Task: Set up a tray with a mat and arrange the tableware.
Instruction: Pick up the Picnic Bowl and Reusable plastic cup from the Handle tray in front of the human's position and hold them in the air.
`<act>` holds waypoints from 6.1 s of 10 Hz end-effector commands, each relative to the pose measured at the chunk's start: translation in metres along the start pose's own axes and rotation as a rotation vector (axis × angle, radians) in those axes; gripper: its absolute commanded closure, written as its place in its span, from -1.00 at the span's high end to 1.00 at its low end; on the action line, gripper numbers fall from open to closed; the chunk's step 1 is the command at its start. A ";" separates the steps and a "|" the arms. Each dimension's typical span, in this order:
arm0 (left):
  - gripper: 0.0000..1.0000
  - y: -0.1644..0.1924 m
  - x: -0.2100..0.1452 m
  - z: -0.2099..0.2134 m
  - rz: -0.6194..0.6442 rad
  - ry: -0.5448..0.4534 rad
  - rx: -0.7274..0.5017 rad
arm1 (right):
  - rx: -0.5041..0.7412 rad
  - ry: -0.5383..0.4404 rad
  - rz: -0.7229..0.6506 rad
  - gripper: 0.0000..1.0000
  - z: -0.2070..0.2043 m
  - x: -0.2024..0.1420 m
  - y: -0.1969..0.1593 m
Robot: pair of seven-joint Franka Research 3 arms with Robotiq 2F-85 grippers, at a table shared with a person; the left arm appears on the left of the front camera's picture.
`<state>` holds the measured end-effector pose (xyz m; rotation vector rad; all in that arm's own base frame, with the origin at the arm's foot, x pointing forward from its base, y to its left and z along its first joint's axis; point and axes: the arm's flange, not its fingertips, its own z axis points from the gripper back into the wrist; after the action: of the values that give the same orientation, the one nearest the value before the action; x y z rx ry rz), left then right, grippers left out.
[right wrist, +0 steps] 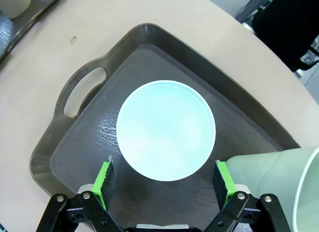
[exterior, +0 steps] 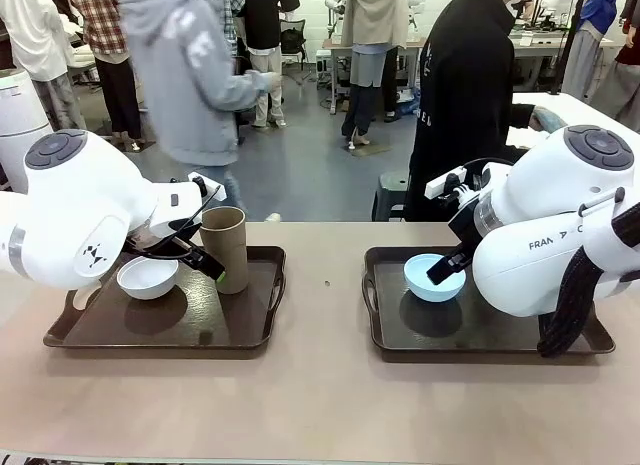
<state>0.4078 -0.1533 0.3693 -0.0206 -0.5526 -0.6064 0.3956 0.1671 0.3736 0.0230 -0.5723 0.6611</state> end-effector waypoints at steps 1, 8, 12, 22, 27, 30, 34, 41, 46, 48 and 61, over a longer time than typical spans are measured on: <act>1.00 0.000 0.000 0.000 0.000 0.000 0.000 | 0.000 0.000 0.000 1.00 0.000 0.000 0.000; 1.00 0.016 0.008 0.124 -0.082 0.017 -0.015 | 0.049 0.040 -0.078 1.00 0.082 0.015 0.021; 1.00 0.026 -0.005 0.152 0.047 0.001 -0.268 | 0.239 0.059 -0.250 1.00 0.110 0.007 0.011; 1.00 0.122 -0.076 0.170 0.732 -0.077 -0.865 | 1.370 -0.196 -0.993 1.00 0.157 -0.084 -0.142; 1.00 0.110 -0.111 0.121 0.742 0.157 -1.031 | 1.385 -0.101 -0.983 1.00 0.141 -0.155 -0.158; 1.00 0.111 -0.124 0.106 0.764 0.155 -1.047 | 1.422 -0.003 -1.058 1.00 0.116 -0.168 -0.158; 1.00 0.110 -0.130 0.166 0.757 -0.194 -1.035 | 1.367 -0.124 -0.951 1.00 0.135 -0.157 -0.155; 1.00 0.137 -0.116 0.160 0.788 -0.139 -1.047 | 1.376 -0.047 -0.982 1.00 0.128 -0.157 -0.156; 1.00 0.137 -0.116 0.160 0.788 -0.139 -1.047 | 1.376 -0.047 -0.982 1.00 0.128 -0.157 -0.156; 1.00 0.137 -0.116 0.160 0.788 -0.139 -1.047 | 1.376 -0.047 -0.982 1.00 0.128 -0.157 -0.156; 1.00 0.138 -0.106 0.184 0.759 -0.253 -0.884 | 1.167 -0.252 -1.049 1.00 0.157 -0.146 -0.156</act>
<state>0.3279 0.0532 0.4742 -1.1765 -0.3001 -0.0570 0.3276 -0.0778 0.4330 1.4914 -0.0992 -0.0478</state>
